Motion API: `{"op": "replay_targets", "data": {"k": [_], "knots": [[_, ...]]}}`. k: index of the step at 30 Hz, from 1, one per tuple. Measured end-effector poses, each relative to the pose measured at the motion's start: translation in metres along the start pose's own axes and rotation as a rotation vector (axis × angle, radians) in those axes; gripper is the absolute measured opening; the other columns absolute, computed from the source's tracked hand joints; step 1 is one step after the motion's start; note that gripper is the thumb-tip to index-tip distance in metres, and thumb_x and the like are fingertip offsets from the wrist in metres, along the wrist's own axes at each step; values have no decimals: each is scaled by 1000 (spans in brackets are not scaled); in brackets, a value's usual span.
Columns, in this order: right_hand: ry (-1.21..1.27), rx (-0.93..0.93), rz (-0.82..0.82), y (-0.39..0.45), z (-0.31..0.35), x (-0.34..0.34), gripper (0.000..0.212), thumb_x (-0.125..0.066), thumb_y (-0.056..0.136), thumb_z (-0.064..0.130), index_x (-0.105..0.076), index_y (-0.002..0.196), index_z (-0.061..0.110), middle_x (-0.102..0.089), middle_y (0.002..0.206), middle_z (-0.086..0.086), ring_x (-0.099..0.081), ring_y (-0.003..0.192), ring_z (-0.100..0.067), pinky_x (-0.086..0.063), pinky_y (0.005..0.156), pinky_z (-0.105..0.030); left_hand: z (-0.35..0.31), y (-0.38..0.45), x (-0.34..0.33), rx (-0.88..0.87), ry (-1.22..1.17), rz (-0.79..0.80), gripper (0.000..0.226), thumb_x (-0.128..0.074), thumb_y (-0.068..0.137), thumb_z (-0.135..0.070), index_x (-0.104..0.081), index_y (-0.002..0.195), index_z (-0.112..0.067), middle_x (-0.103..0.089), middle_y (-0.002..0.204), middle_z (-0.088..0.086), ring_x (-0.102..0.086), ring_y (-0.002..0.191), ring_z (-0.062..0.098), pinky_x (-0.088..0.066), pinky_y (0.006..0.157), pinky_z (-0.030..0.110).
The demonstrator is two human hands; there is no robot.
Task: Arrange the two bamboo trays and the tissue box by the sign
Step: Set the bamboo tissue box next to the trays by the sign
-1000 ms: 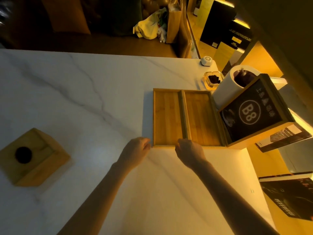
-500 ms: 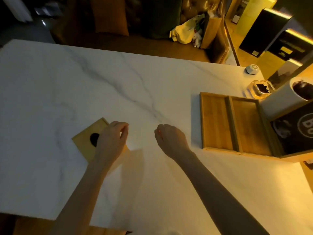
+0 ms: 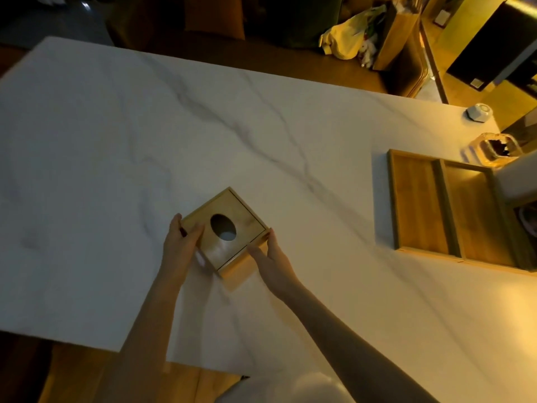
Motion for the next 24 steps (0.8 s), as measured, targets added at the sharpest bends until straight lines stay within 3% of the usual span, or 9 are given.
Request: {"op": "replay_targets", "data": {"k": [2, 5, 8, 10, 13, 16, 21, 24], "knots": [[6, 15, -38, 2, 2, -3, 66, -42, 92, 42, -9, 144, 17, -27, 151, -1, -27, 136, -23, -28, 107, -37, 2, -3, 2, -30, -79, 9, 24, -54, 86, -26, -51, 110, -19, -59, 108, 8, -55, 107, 28, -45, 91, 38], [-32, 76, -95, 2, 7, 0, 43, -45, 92, 36, -36, 130, 17, -52, 130, -3, -50, 110, -19, -39, 87, -29, 4, -6, 0, -72, -81, -21, 17, -54, 86, -27, -54, 101, -18, -60, 99, 4, -57, 97, 23, -46, 87, 37], [-111, 84, -134, 1, 10, 4, 35, -48, 91, 37, -46, 116, 12, -61, 102, -5, -53, 75, -14, -45, 66, -29, 4, -7, 1, -83, -85, 13, 19, -49, 89, -24, -54, 104, -14, -61, 98, 3, -57, 97, 23, -45, 87, 36], [-144, 91, -155, -1, 11, 7, 33, -50, 91, 37, -49, 109, 10, -59, 90, -3, -49, 62, -10, -38, 54, -23, 6, -8, 2, -109, -57, 40, 16, -49, 89, -24, -55, 103, -16, -62, 97, 2, -58, 98, 22, -46, 89, 38], [-158, 131, -192, -8, 12, 17, 30, -52, 90, 37, -51, 103, 10, -59, 88, -3, -47, 61, -8, -35, 52, -21, 6, -11, -2, -147, -11, 34, 11, -50, 89, -26, -56, 98, -21, -62, 93, -2, -58, 95, 21, -47, 85, 35], [-165, 160, -222, -15, 14, 36, 36, -52, 89, 39, -54, 103, 5, -62, 87, -10, -51, 63, -17, -38, 55, -25, -8, -18, -13, -213, 53, -1, 14, -50, 88, -25, -57, 99, -17, -60, 83, -7, -56, 85, 16, -43, 71, 21], [-167, 160, -291, -28, 8, 79, 41, -53, 87, 43, -57, 109, 9, -66, 92, -7, -62, 79, -26, -50, 68, -33, -42, -31, -47, -355, 165, 20, 24, -49, 89, -25, -57, 104, -8, -60, 88, 5, -53, 78, 16, -39, 62, 15], [-121, 161, -374, -40, -1, 107, 39, -54, 86, 44, -59, 108, 12, -64, 81, -3, -58, 68, -20, -45, 60, -29, -60, -40, -76, -424, 175, 46, 24, -48, 89, -25, -56, 105, -8, -60, 91, 5, -55, 82, 18, -39, 62, 14]]}}
Point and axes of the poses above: each hand's wrist, its own y-axis towards the middle knuckle, its own x-axis out of the back of the hand, z = x × y, the point moved 1 cm from there along y, towards the middle knuckle
